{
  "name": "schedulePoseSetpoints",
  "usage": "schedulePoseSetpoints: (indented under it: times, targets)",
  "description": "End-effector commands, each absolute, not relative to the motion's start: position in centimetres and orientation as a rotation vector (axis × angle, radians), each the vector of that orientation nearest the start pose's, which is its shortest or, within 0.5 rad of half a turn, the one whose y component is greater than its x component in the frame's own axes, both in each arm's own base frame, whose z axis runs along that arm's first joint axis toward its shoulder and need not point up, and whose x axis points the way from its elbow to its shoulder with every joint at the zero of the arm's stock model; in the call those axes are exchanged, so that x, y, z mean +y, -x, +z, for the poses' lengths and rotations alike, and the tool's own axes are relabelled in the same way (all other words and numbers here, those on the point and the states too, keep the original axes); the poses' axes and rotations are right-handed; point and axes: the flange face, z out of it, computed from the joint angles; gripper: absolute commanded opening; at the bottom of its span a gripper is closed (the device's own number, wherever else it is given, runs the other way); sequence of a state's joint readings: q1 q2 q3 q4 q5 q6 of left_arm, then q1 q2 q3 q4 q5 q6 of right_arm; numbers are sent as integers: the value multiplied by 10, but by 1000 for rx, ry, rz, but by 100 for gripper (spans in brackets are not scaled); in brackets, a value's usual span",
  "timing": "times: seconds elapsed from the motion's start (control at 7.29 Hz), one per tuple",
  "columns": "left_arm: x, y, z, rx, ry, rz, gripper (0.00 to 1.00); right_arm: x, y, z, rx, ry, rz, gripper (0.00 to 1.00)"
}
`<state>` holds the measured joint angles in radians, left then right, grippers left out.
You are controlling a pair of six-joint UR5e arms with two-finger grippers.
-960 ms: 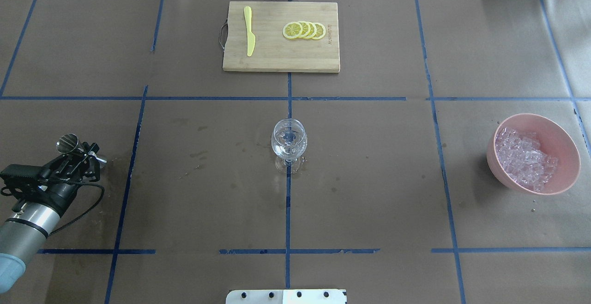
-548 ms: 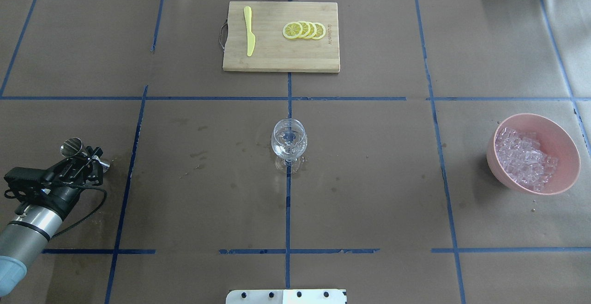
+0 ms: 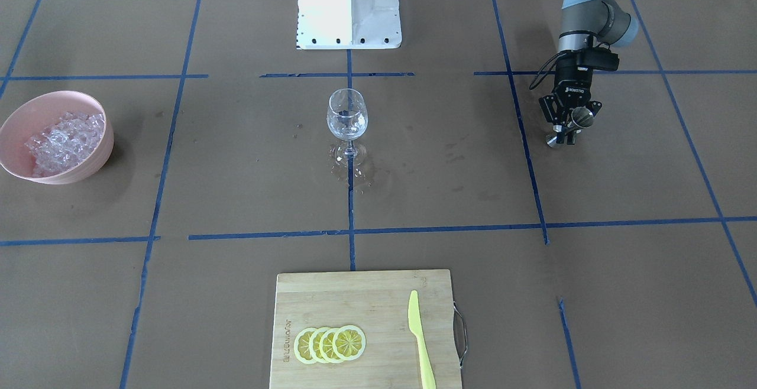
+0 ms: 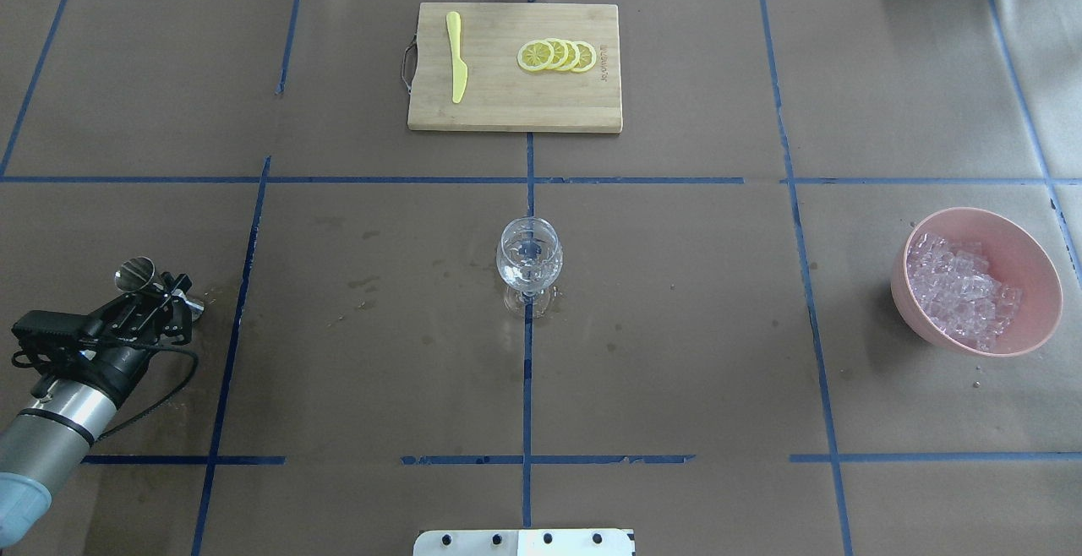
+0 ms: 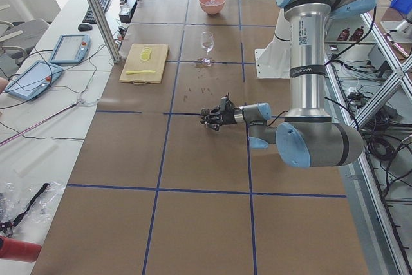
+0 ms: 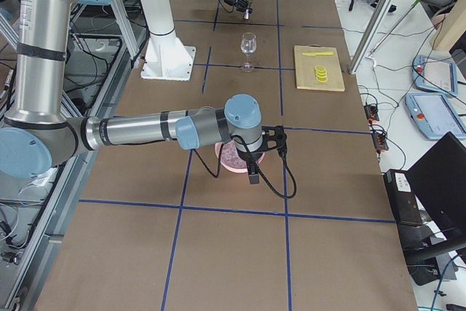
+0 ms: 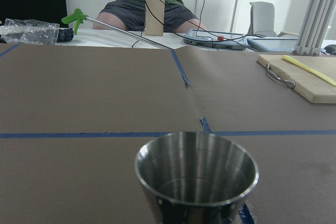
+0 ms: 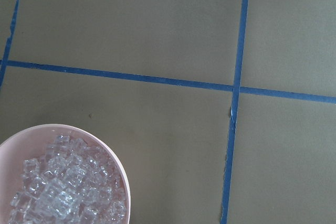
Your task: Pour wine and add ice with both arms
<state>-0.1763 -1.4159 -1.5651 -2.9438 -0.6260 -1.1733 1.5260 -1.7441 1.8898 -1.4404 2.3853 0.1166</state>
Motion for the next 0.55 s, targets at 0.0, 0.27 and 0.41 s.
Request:
schedulePoseSetpoints:
  times: [0.0, 0.27, 0.41]
  targets:
    - [-280, -369, 574, 828, -1096, -379, 6, -432, -42, 563, -827, -195, -45, 100]
    - [-280, -370, 574, 817, -1102, -378, 16, -431, -42, 563, -829, -193, -44, 100]
    - [-279, -370, 575, 810, -1103, -371, 27, -431, -42, 563, -827, -193, -44, 100]
